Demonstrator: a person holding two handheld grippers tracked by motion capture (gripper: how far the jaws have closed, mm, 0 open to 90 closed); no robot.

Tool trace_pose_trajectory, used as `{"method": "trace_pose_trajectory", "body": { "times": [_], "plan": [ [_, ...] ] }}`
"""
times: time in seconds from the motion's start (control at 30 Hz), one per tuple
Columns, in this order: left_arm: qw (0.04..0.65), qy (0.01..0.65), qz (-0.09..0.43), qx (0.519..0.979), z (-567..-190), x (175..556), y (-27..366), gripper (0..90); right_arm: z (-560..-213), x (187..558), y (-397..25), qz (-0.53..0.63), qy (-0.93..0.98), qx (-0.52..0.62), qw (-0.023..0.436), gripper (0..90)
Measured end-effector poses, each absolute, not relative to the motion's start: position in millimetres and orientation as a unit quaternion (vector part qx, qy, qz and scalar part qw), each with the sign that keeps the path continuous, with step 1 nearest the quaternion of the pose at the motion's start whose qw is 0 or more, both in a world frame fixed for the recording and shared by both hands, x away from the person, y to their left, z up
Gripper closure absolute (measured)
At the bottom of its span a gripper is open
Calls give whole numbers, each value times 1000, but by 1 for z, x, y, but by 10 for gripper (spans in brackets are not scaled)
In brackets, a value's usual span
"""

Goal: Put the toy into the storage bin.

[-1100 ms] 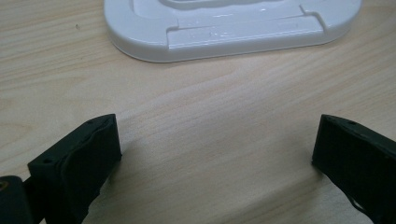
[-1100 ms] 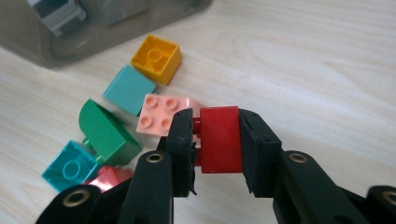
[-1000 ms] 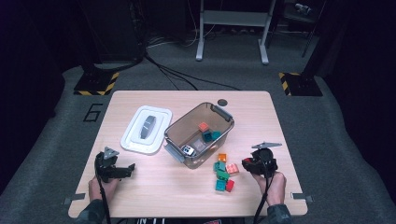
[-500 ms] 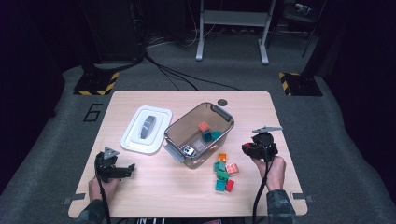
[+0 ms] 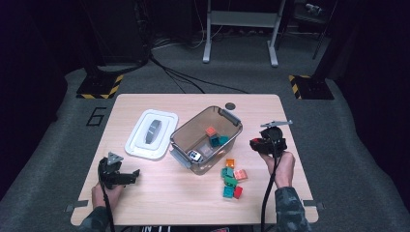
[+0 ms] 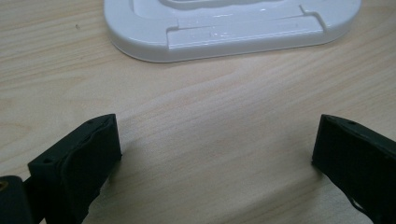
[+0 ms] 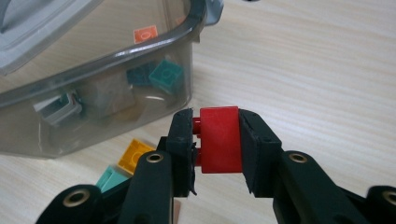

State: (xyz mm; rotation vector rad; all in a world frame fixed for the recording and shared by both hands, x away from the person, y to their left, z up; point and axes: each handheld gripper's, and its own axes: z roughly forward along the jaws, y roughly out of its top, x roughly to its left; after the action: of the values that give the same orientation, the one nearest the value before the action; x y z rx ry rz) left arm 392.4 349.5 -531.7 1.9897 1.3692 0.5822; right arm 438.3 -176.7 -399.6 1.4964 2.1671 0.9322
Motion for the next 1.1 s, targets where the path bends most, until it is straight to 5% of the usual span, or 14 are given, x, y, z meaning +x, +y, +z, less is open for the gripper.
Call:
{"method": "trace_pose_trajectory", "body": {
  "times": [1.1],
  "plan": [
    [323,522,222,758,-532,392,350,8,-333,472,-149,353,765,493,216,678]
  ]
}}
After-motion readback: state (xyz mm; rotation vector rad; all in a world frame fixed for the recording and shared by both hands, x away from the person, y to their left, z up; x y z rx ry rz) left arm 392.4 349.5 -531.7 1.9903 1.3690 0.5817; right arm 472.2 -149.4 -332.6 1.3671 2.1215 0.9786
